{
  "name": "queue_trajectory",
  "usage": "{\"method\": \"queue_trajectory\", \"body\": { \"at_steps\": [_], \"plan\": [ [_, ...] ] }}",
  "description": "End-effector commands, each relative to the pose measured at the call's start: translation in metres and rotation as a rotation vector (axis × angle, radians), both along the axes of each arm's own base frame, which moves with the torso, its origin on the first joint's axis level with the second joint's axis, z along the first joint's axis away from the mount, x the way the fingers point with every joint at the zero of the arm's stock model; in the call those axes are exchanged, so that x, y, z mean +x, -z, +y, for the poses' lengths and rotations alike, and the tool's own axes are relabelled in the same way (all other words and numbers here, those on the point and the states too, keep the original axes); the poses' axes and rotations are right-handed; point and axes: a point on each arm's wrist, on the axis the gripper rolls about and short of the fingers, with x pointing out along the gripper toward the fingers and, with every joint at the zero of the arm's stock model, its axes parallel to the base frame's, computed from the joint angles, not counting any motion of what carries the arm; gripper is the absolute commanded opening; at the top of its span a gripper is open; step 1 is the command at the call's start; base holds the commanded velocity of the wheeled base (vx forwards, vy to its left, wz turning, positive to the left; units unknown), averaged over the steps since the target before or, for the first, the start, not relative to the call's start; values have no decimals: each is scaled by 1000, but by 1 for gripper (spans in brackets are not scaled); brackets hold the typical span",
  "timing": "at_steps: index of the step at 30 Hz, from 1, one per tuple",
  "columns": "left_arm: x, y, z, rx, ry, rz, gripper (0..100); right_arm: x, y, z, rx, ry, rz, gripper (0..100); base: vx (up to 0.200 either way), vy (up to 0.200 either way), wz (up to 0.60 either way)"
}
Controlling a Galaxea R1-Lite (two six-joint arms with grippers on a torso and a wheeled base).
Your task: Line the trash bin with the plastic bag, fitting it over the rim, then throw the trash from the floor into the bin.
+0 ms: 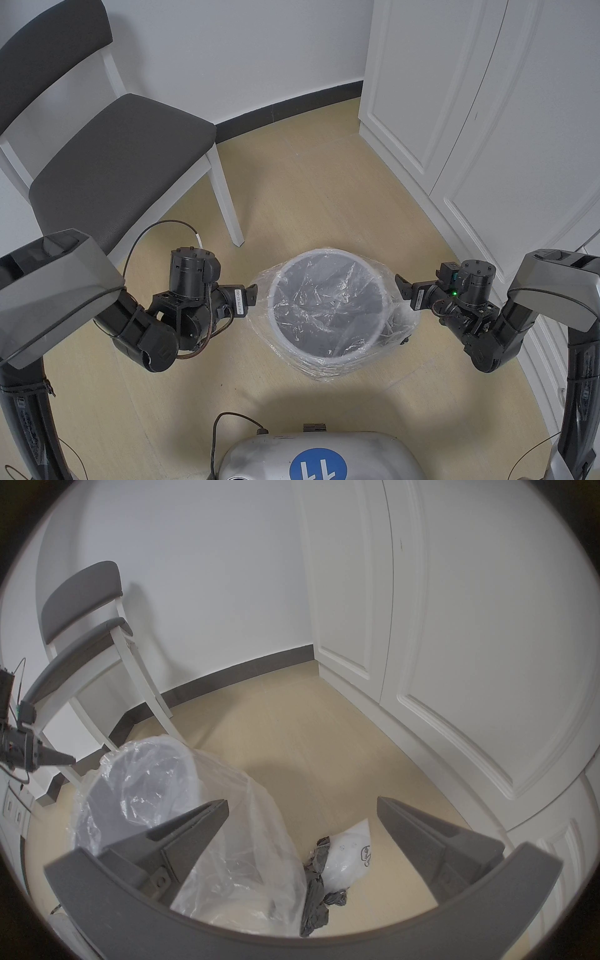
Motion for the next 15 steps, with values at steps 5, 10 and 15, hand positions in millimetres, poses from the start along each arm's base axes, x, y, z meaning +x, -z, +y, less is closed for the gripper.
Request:
{"method": "queue_trajectory", "body": {
  "at_steps": [5, 10, 15],
  "plan": [
    [-12, 18, -6, 26, 69, 67, 100, -20, -15, -11, -17, 0, 75, 100, 0, 0, 0],
    [-9, 45, -11, 56, 74, 128, 100, -23, -1, -11, -32, -44, 169, 100, 0, 0, 0],
    [-7, 60, -11, 72, 68, 157, 100, -18, 19, -10, -42, -45, 212, 100, 0, 0, 0]
  ]
}}
